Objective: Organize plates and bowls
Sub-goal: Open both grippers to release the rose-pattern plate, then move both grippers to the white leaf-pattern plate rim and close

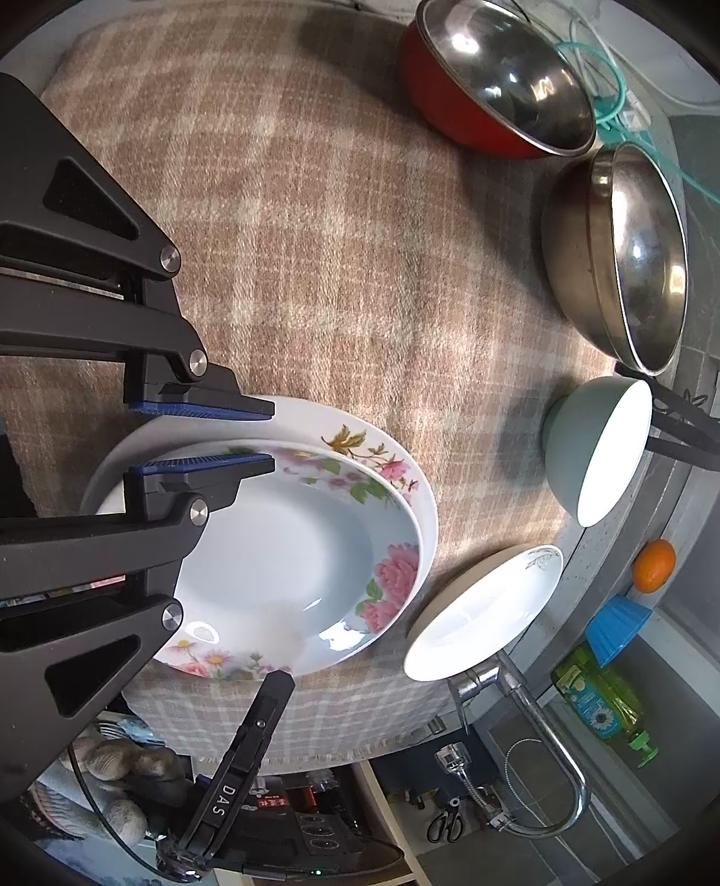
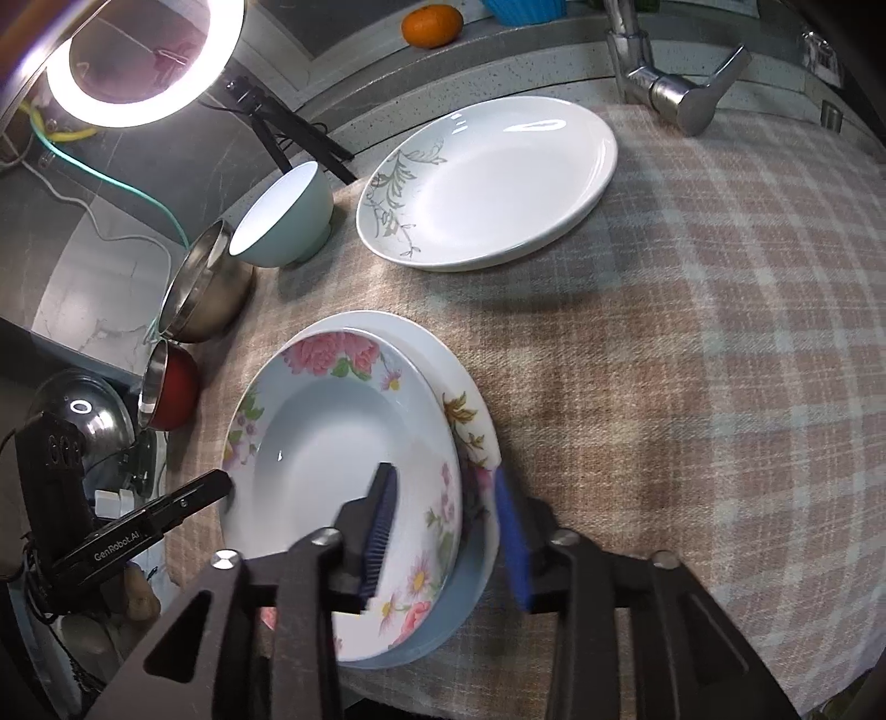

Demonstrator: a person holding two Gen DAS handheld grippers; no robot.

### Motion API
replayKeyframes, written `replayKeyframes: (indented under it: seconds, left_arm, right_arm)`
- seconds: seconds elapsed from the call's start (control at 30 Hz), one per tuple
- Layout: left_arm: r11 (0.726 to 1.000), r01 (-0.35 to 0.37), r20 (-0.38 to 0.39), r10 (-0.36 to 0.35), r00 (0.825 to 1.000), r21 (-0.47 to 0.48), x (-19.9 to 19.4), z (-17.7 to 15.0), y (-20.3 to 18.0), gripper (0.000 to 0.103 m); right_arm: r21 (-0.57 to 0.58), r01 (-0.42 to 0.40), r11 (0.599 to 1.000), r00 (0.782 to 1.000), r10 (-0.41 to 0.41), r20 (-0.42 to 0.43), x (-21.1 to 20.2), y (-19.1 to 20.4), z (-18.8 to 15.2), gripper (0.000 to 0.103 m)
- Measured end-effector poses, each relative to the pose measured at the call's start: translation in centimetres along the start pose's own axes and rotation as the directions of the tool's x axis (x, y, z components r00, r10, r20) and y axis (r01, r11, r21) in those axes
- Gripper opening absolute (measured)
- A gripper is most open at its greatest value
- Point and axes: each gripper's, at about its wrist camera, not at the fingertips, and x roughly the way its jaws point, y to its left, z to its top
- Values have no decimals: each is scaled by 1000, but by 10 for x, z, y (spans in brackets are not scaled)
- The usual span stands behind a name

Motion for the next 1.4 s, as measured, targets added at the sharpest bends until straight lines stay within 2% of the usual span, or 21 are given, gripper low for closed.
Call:
replayKeyframes:
  seconds: [0.17, 0.33, 0.47, 0.8, 0.87, 1.03, 1.23, 1.4]
  left_arm:
    - [1000, 5, 25, -5, 1000, -2, -11, 2, 0, 11]
    - [1000, 6, 58, -6, 998, 7, -23, 10, -1, 11]
    - [1000, 3, 74, -5, 997, 24, -26, 19, -7, 11]
    - [997, 31, 87, -38, 995, 73, -21, 56, -36, 11]
    - [996, 33, 94, -41, 995, 81, -19, 63, -40, 11]
    - [994, 34, 88, -43, 995, 102, -4, 88, -56, 11]
    - [992, 48, 71, -57, 996, 118, 17, 112, -71, 11]
    - [989, 23, 74, -34, 997, 146, 37, 132, -84, 11]
  right_arm:
    - [9, 6, 1000, 1000, -6, 20, -9, -4, -1, 44]
    - [-7, 30, 1000, 997, -29, 78, -26, -4, 0, 44]
    - [-37, 83, 996, 987, -77, 143, -39, -3, 4, 44]
    - [-19, 96, 995, 961, -88, 263, -70, -20, 27, 44]
    - [-37, 94, 995, 963, -81, 257, -72, -23, 34, 44]
    - [-59, 176, 983, 952, -155, 262, -75, -33, 57, 44]
    - [-36, 154, 987, 957, -140, 256, -68, -48, 81, 44]
    - [-13, 123, 992, 962, -116, 246, -53, -59, 100, 43]
